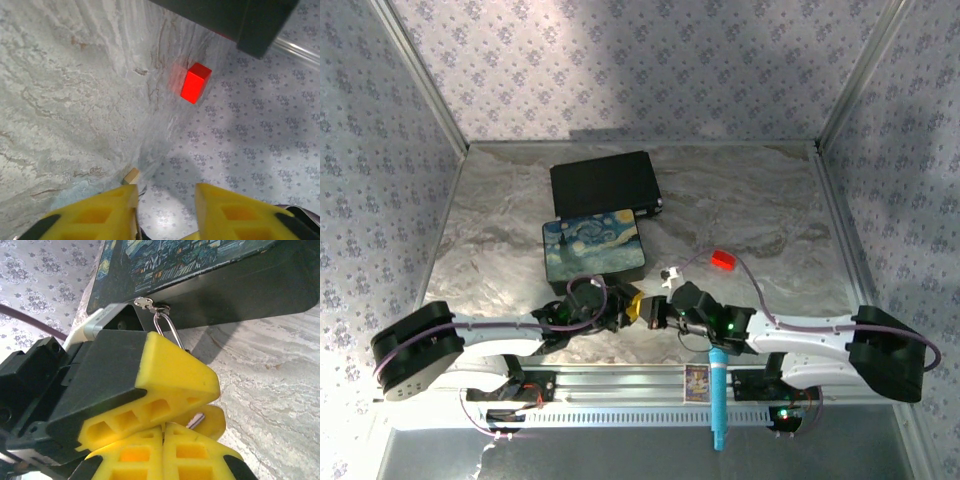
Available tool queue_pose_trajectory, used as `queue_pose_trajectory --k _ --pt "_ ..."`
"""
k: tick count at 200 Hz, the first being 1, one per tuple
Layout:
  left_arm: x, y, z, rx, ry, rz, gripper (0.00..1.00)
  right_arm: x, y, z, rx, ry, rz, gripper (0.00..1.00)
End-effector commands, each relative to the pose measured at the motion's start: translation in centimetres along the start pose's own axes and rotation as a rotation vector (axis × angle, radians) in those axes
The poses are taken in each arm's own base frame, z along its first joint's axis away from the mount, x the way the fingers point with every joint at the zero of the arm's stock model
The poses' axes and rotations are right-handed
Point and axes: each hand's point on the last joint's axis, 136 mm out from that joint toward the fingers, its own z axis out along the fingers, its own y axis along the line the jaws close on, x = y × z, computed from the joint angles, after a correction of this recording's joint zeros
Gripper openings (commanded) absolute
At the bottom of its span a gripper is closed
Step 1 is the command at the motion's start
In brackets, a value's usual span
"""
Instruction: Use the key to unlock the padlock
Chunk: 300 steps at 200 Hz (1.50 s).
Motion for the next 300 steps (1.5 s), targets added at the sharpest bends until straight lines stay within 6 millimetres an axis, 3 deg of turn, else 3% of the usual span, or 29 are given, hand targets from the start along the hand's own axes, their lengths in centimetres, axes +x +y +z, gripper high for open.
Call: queue_pose_trajectory --k 1,25,59,115,153,200,220,231,243,275,300 --pt "-0.1 -0.2 -0.3 0.011 -0.003 0.007 0.27 -0.8 0.6 -0.6 -0.029 -0.040 0.023 0.00" --pt "-0.2 -0.1 -0.4 0.006 -0.012 0.016 0.17 -0.8 0.3 -0.6 -0.023 -0.043 0.024 0.00" --pt "-0.4 0.0 -0.6 0.000 -0.020 0.026 0.15 -0.9 0.1 -0.7 -0.029 -0.054 0.037 0.00" --pt "-0.1 -0.5 -0.6 0.007 -0.015 0.053 0.00 -1.0 -0.9 -1.0 -0.015 -0.060 0.061 0.00" --pt "0.1 -0.6 -0.6 -0.008 -0.015 0.080 0.00 -1.2 -2.2 -1.6 0.009 -0.075 0.087 0.00" --pt "0.7 -1.5 -0.6 -0.036 -0.016 0.171 0.00 -1.4 -2.3 -2.0 0.007 -0.066 0.095 0.00" --pt "0.1 -2.8 -0.8 0.005 -0.067 0.266 0.00 -2.0 -1.7 -2.3 -0.016 -0.052 0.107 0.48" --pt "-0.3 -4.1 -1.1 0.058 -0.107 0.338 0.00 -2.7 -1.2 -2.7 -0.046 -0.071 0.120 0.62" --pt "-0.7 -5.4 -1.5 0.109 -0.140 0.407 0.00 -3.8 0.0 -3.1 -0.153 -0.094 0.149 0.67" --pt "0.3 -9.3 -3.1 0.269 -0.163 0.563 0.00 -6.2 2.9 -4.2 -0.324 -0.083 0.157 0.66" --pt "1.2 -11.5 -4.4 0.360 -0.170 0.629 0.00 -6.9 4.6 -4.1 -0.395 -0.068 0.164 0.55"
